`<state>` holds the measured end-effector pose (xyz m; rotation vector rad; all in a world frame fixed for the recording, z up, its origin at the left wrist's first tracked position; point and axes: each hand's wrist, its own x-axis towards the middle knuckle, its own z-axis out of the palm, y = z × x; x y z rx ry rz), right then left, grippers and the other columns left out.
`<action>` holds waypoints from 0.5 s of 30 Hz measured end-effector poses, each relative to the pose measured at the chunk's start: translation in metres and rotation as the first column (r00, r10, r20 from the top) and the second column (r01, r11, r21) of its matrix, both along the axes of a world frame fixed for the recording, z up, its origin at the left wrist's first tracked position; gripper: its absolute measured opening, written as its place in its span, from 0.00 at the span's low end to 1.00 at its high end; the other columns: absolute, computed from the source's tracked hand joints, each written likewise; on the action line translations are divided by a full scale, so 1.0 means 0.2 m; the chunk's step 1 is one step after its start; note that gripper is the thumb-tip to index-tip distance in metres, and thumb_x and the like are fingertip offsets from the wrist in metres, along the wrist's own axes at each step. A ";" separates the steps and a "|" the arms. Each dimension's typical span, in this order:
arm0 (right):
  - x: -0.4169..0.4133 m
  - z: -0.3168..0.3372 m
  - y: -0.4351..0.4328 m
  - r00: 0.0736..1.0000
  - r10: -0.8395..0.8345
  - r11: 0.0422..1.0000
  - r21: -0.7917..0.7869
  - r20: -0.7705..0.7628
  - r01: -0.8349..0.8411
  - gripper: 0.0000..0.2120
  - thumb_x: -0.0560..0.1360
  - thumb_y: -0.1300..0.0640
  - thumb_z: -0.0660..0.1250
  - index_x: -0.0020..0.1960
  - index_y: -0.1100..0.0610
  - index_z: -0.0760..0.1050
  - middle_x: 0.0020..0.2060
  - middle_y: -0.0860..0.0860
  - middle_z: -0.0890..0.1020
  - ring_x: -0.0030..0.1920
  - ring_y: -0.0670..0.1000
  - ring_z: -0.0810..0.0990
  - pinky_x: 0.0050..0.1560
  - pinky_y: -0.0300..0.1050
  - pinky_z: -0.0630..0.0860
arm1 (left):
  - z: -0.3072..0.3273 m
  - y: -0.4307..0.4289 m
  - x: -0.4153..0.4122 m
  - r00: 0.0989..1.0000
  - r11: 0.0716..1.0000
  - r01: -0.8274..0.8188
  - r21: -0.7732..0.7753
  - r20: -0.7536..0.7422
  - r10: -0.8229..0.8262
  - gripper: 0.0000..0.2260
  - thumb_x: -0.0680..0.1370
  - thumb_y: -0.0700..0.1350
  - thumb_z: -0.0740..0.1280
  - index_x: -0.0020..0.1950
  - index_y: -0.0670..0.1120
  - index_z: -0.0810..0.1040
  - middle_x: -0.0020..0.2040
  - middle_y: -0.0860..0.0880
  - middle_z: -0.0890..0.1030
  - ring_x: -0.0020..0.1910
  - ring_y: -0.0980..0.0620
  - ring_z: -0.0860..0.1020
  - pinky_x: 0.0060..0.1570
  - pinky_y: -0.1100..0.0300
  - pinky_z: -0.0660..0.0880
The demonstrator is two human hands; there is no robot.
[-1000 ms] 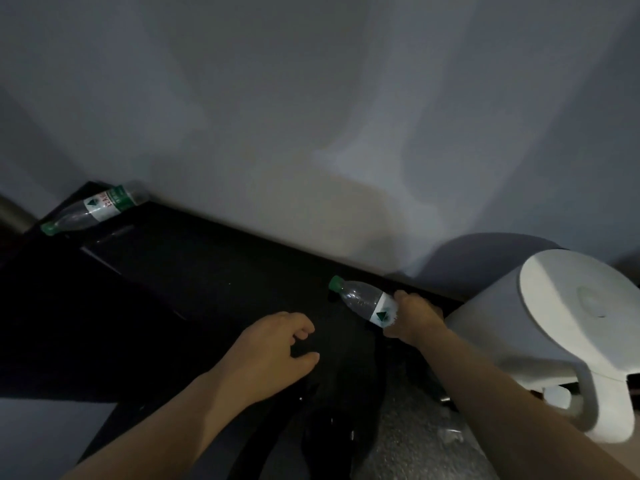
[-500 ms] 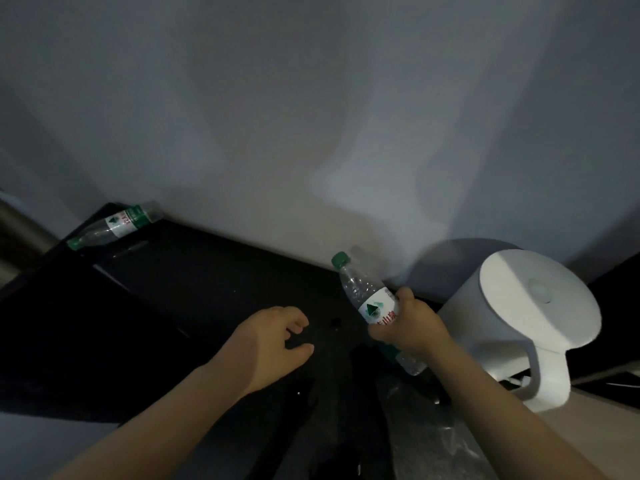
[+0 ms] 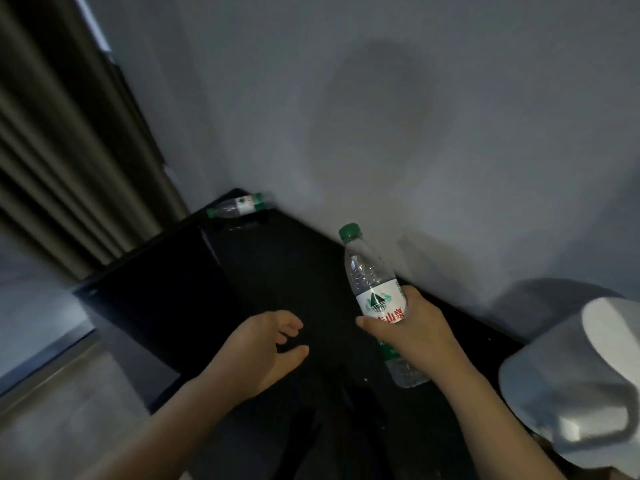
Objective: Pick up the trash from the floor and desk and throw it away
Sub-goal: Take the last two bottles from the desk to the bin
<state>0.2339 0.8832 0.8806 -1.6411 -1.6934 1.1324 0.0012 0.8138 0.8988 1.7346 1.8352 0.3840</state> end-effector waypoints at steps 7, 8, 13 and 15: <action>-0.63 0.20 -0.20 0.976 0.215 0.974 0.068 0.021 -0.216 0.27 0.62 0.38 0.76 0.54 0.46 0.69 0.46 0.43 0.77 0.43 0.42 0.79 0.36 0.36 0.73 | 0.12 -0.33 -0.52 0.973 0.966 -0.232 0.115 0.048 0.228 0.18 0.72 0.56 0.70 0.61 0.57 0.75 0.50 0.62 0.78 0.50 0.65 0.76 0.53 0.64 0.77; -0.73 0.22 -0.24 0.970 0.243 0.967 0.074 0.021 -0.244 0.27 0.62 0.38 0.76 0.54 0.46 0.69 0.46 0.43 0.78 0.43 0.42 0.79 0.36 0.36 0.74 | 0.15 -0.39 -0.60 0.965 0.956 -0.261 0.134 0.059 0.255 0.18 0.72 0.56 0.71 0.60 0.57 0.75 0.50 0.62 0.78 0.50 0.65 0.77 0.53 0.63 0.77; -1.20 0.33 -0.46 0.946 0.324 0.941 0.099 0.007 -0.323 0.27 0.61 0.38 0.76 0.53 0.45 0.70 0.44 0.44 0.80 0.41 0.41 0.80 0.35 0.34 0.74 | 0.28 -0.70 -1.05 0.939 0.915 -0.344 0.211 0.045 0.342 0.17 0.72 0.56 0.70 0.60 0.57 0.75 0.52 0.60 0.78 0.50 0.64 0.77 0.50 0.66 0.76; -1.37 0.37 -0.55 0.947 0.322 0.938 0.133 0.006 -0.320 0.26 0.60 0.36 0.76 0.52 0.45 0.71 0.43 0.43 0.81 0.40 0.40 0.80 0.33 0.33 0.73 | 0.33 -0.82 -1.23 0.935 0.906 -0.350 0.238 0.032 0.352 0.17 0.73 0.55 0.70 0.61 0.55 0.76 0.52 0.59 0.79 0.51 0.63 0.77 0.51 0.65 0.76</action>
